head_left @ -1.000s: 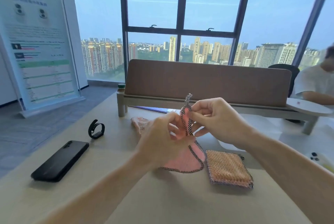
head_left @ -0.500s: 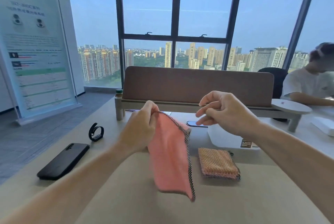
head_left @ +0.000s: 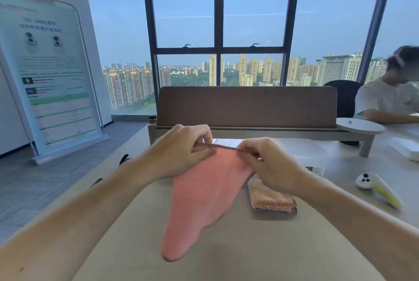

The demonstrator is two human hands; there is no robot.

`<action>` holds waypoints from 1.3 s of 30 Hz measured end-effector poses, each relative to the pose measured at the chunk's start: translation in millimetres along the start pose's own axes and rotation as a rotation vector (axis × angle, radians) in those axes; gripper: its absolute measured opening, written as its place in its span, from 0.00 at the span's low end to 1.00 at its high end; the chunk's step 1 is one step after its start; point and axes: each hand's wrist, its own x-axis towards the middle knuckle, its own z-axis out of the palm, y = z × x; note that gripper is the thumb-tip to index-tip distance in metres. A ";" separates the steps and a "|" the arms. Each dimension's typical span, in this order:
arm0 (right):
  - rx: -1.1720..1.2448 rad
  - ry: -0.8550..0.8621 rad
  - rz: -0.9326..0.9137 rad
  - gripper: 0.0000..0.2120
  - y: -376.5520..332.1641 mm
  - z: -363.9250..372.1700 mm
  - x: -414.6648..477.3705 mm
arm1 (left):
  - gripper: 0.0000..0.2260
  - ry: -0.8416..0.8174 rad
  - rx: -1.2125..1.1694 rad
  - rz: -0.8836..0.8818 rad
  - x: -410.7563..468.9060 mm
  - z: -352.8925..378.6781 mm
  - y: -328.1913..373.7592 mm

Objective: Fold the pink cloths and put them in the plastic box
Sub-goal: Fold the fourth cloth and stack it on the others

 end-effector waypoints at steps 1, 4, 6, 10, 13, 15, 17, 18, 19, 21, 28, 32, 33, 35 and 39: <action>-0.031 -0.022 0.002 0.11 4.9 -7.8 -5.3 | 0.10 -0.055 0.001 -0.026 -7.2 -2.2 -7.2; -0.087 -0.091 0.018 0.12 13.4 -32.6 -17.8 | 0.10 -0.125 -0.141 -0.112 -32.2 -9.6 -23.0; -0.099 -0.102 0.003 0.11 15.3 -46.1 -23.5 | 0.08 -0.074 -0.280 -0.184 -46.6 -15.1 -24.5; -0.026 -0.135 -0.010 0.03 3.7 -72.2 -31.9 | 0.06 0.065 -0.468 -0.278 -72.2 -30.9 -16.8; 0.141 -0.195 -0.038 0.04 -12.7 -90.5 -35.7 | 0.08 0.098 -0.519 -0.273 -86.7 -54.4 -2.4; 0.243 -0.200 -0.055 0.03 -22.4 -99.6 -29.6 | 0.09 0.129 -0.542 -0.241 -88.1 -71.1 2.2; 0.318 -0.177 -0.046 0.03 -24.9 -101.7 -13.7 | 0.09 0.164 -0.519 -0.236 -80.5 -79.5 -5.0; 0.345 -0.167 -0.024 0.02 -21.9 -98.7 -3.3 | 0.09 0.177 -0.496 -0.252 -73.4 -79.4 -13.2; 0.339 -0.171 0.000 0.02 -18.6 -92.9 6.7 | 0.08 0.180 -0.475 -0.283 -65.8 -76.2 -22.6; 0.246 -0.227 0.021 0.03 -5.4 -71.9 24.5 | 0.07 0.140 -0.459 -0.347 -51.6 -59.2 -45.5; 0.051 -0.344 0.151 0.04 87.2 58.7 49.2 | 0.06 -0.101 -0.417 -0.584 -46.0 63.9 -142.7; -0.186 -0.242 0.209 0.12 116.2 114.9 50.3 | 0.06 -0.163 -0.130 -0.674 -52.3 119.5 -166.6; -0.226 -0.194 0.195 0.17 111.1 124.8 47.6 | 0.08 -0.124 -0.063 -0.649 -53.7 129.3 -160.0; -0.233 -0.133 0.120 0.21 89.2 146.5 36.2 | 0.16 -0.084 -0.073 -0.538 -59.2 149.5 -133.2; -0.235 -0.418 0.102 0.31 40.9 203.9 -8.5 | 0.32 -0.413 0.109 -0.368 -81.0 189.8 -86.0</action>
